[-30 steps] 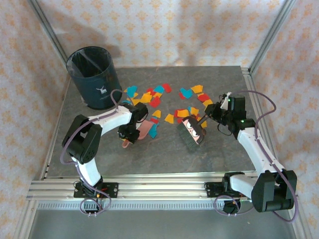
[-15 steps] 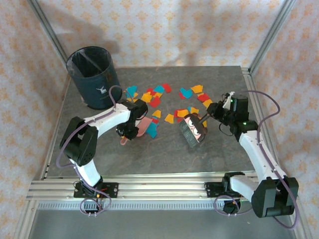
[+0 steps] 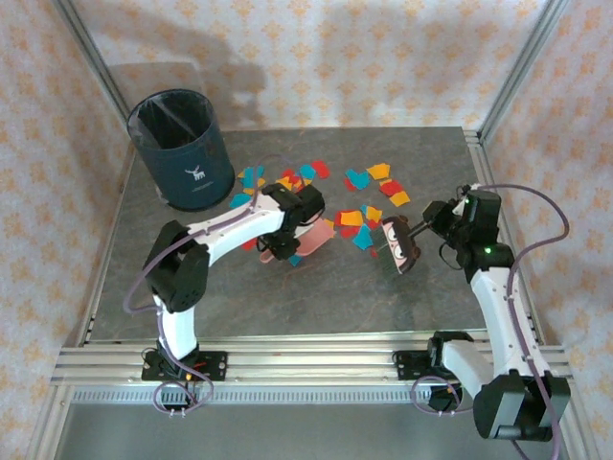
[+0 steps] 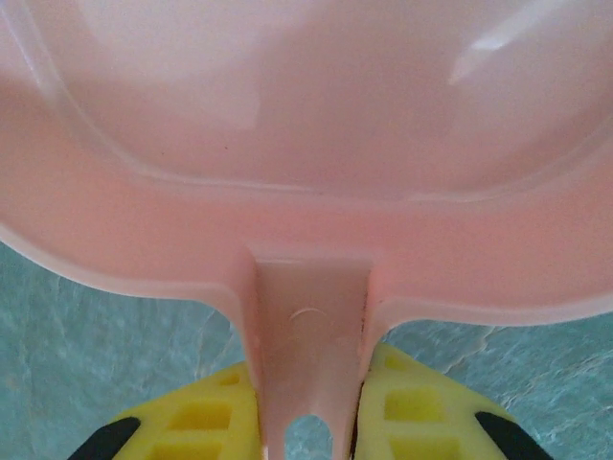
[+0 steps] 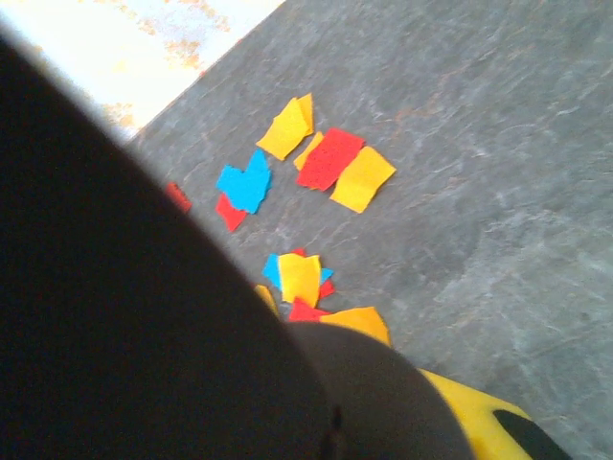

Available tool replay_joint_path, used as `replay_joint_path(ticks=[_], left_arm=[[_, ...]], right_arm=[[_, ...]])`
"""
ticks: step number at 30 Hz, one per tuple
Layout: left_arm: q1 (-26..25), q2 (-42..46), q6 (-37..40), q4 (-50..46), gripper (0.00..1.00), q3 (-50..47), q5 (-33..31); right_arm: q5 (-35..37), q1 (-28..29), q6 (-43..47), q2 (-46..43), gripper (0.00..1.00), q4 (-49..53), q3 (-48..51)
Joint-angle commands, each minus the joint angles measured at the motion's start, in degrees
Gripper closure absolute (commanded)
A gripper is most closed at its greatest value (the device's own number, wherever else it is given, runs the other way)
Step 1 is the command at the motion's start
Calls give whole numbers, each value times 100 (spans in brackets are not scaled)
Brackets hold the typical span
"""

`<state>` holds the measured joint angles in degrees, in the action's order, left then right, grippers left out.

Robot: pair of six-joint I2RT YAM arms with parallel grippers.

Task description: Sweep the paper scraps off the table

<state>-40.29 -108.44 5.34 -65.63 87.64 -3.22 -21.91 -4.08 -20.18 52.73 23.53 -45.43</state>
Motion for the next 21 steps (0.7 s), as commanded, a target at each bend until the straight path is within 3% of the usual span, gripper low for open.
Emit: replay_joint_path(ticks=[1, 13, 19, 21], left_arm=[[-234, -366, 663, -162, 79, 384, 174], [-474, -1176, 1181, -199, 78, 945, 679], [-470, -1132, 1206, 92, 74, 737, 846], [-460, -1052, 1198, 242, 68, 601, 902]], right_arm=[[555, -23, 131, -226, 100, 260, 9], [912, -23, 299, -420, 100, 642, -95], [875, -23, 292, -421, 100, 633, -90], [864, -19, 280, -413, 100, 627, -89]])
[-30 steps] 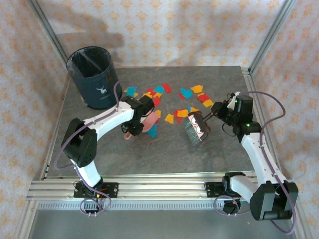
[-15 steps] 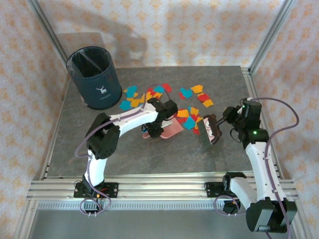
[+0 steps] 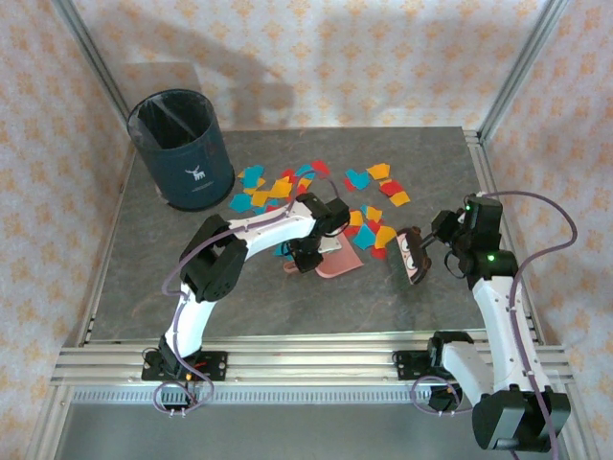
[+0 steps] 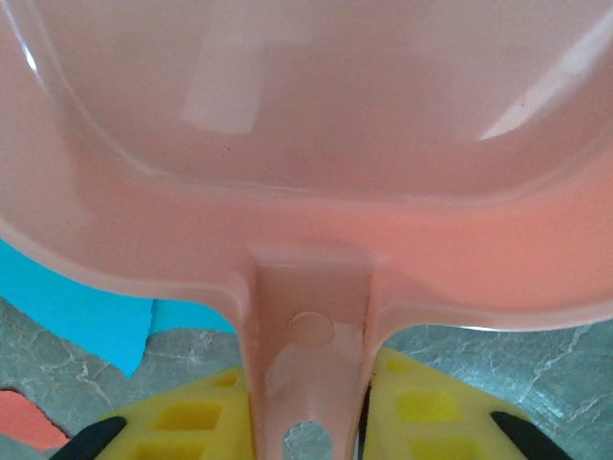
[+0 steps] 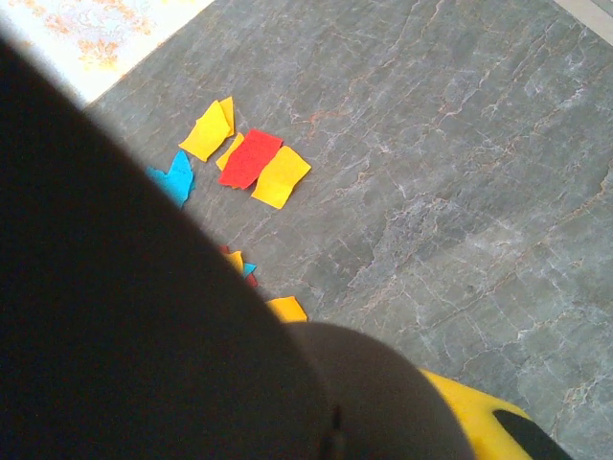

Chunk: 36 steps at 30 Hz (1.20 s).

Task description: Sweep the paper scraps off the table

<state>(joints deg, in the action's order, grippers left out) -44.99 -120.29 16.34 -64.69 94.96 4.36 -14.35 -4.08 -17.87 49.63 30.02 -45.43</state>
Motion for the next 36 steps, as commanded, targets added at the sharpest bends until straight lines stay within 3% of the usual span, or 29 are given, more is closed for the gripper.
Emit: replay_joint_path(ticks=[1, 5, 10, 20, 31, 36], left_arm=[[18, 183, 75, 246, 64, -221, 160], [141, 427, -49, 612, 50, -593, 233], [293, 795, -209, 1182, 47, -1184, 478], [382, 1293, -284, 2129, 48, -2114, 778], [380, 1195, -166, 2286, 52, -2214, 817], [377, 1199, -79, 2177, 62, -2217, 830]], right_arm=[[93, -22, 52, -102, 100, -24, -96], [39, -23, 48, -100, 100, -23, -109], [4, -23, 44, -78, 100, -27, -115], [-68, -23, 5, 2, 100, -14, -194], [-94, -19, -28, 41, 100, 35, -256], [-151, -23, -41, 71, 100, 30, -257]])
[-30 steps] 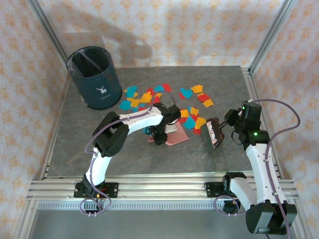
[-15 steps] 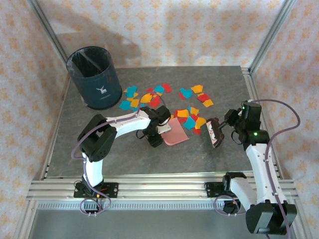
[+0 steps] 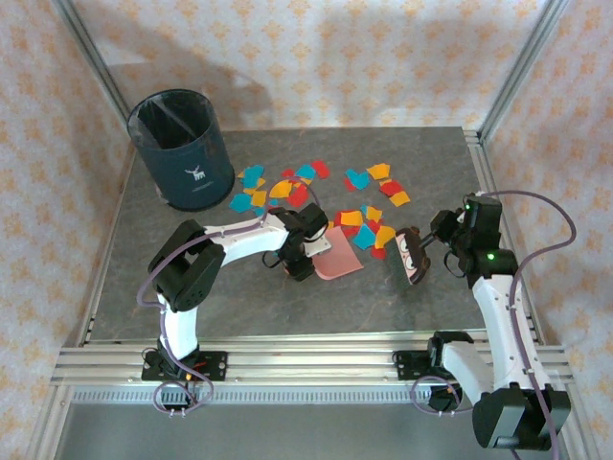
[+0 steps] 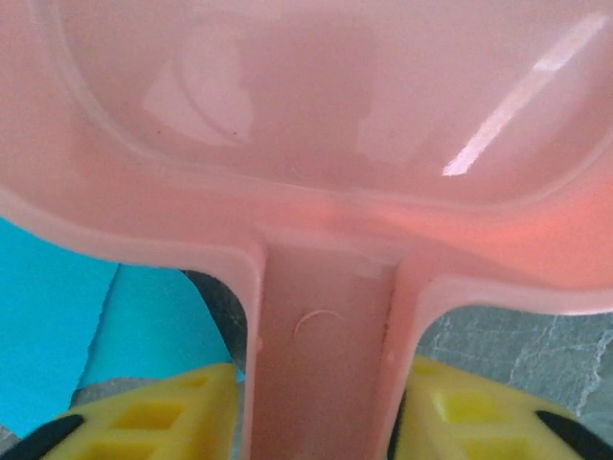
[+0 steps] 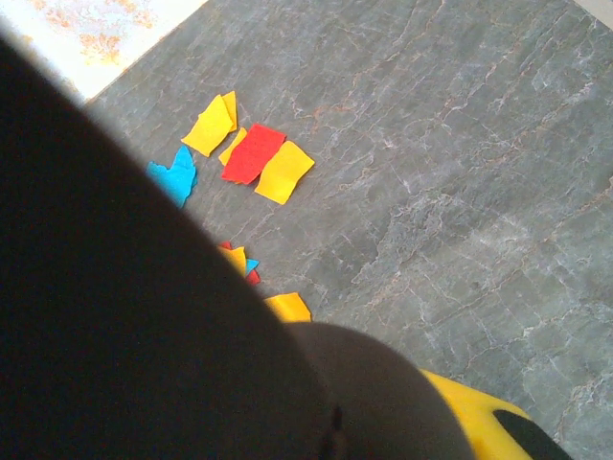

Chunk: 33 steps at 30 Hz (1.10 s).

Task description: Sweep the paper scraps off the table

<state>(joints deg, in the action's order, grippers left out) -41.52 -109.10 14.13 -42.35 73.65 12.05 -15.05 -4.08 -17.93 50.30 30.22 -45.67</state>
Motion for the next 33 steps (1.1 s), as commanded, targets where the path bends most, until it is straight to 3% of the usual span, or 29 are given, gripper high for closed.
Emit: replay_joint_path(ticks=[1, 4, 13, 23, 33], left_arm=[[36, 110, 140, -95, 67, -86, 73], [12, 264, 146, -191, 74, -105, 89], [-67, 749, 80, -1004, 78, 149, -224], [-102, 1071, 142, -2135, 100, 572, -404], [-107, 697, 145, -3224, 100, 1221, -300]], right_arm=[[-94, -23, -42, 1, 100, -6, -223], [-134, -22, -64, 14, 100, -33, -215], [-446, -23, -262, 133, 100, -413, -192], [-257, -23, -300, 398, 100, -985, -223], [447, -23, 165, 604, 100, -1491, -293]])
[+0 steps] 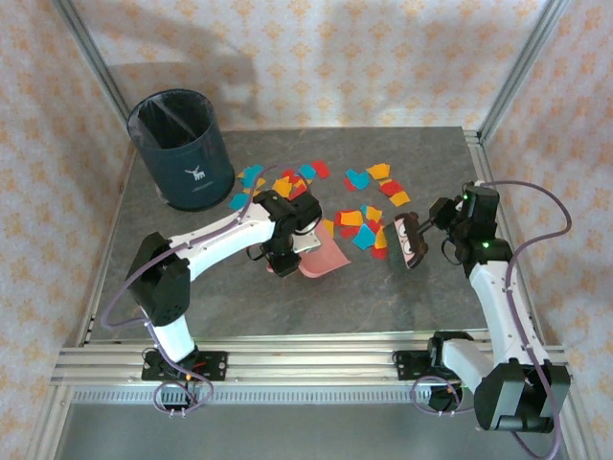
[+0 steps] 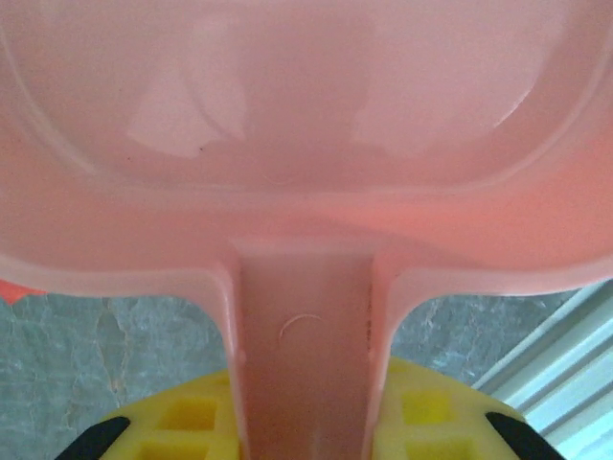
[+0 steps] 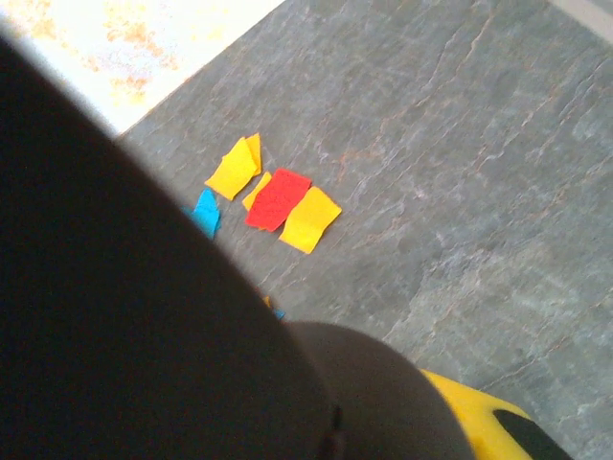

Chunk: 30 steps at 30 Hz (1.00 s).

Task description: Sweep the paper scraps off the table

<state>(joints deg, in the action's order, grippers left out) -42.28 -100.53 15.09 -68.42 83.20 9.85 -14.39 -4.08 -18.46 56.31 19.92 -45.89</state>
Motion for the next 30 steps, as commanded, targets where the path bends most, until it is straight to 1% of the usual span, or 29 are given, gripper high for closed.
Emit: replay_joint_path(ticks=[1, 6, 13, 16, 19, 23, 30], left_arm=[[-21, -228, 44, -683, 100, 329, -84], [-32, -583, 33, -968, 100, 611, -19], [-34, -854, 65, -1166, 100, 904, 221], [-34, -1123, 78, -1207, 100, 1011, 247], [-34, -1258, 88, -1277, 100, 1109, 314], [-43, -1413, 89, -1331, 100, 1243, 376], [-96, -1657, 99, -1443, 100, 1460, 504]], right_arm=[[436, -23, 303, 23, 100, -526, -279], [722, -23, 760, 153, 100, -628, -409], [820, -10, 1404, 282, 100, -912, -443], [785, 2, 1663, 301, 100, -1178, -340], [793, 103, 1915, 334, 100, -1450, -230], [1030, 340, 2189, 469, 100, -1602, -192], [1255, 648, 2301, 804, 100, -1768, -166]])
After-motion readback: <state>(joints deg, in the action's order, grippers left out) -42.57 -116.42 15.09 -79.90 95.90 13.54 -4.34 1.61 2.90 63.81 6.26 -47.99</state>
